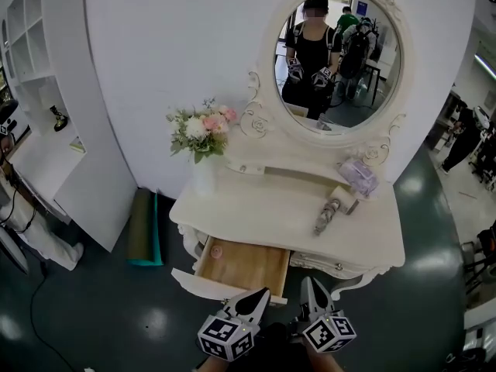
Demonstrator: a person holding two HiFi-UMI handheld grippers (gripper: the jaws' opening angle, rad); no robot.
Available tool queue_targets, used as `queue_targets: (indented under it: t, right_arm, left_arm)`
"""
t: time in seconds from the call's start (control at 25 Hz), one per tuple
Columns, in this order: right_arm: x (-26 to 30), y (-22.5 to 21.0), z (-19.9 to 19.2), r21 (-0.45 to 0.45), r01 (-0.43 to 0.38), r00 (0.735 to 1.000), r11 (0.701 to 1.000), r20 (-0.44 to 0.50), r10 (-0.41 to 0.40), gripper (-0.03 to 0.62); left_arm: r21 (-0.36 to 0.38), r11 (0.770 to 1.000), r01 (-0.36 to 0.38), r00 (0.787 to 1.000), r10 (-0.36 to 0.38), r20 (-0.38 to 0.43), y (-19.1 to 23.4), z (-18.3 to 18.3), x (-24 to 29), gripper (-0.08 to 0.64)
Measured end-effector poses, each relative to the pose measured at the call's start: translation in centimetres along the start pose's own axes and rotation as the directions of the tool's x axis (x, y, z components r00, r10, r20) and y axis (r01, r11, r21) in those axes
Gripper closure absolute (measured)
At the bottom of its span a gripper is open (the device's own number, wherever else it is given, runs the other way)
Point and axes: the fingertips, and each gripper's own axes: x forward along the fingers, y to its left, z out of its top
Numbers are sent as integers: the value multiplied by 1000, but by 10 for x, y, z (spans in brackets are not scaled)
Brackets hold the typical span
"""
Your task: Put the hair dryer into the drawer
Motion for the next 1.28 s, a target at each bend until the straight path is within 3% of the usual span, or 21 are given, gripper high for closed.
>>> queue_targets:
  t: [0.24, 0.6, 0.8, 0.96, 1.08, 1.28]
  right_arm:
    - [0, -22, 14, 8, 44, 999, 999, 16, -44, 577]
    - [32, -42, 41, -23, 29, 1000, 999, 13, -29, 578]
    - [48, -66, 51, -14, 60, 998, 998, 2, -60, 578]
    - [62, -84, 61, -7, 68, 998, 998, -5, -68, 549]
    - [75, -95, 67, -7, 65, 998, 998, -12, -65, 481]
    - [97, -118, 72, -13, 83, 996, 997, -44, -83, 421]
  left_arm:
    - [-3, 999, 43, 999, -43, -31, -13, -4, 18, 538]
    - [-24, 999, 26, 999, -27, -30, -6, 11, 54, 538]
    - [-26, 999, 30, 999, -31, -29, -7, 24, 81, 538]
    - [-39, 999, 19, 998, -21, -51, -3, 24, 100, 538]
    - [-42, 999, 11, 998, -14, -65, 1, 24, 115, 538]
    - [-41, 999, 12, 998, -15, -68, 0, 33, 142, 538]
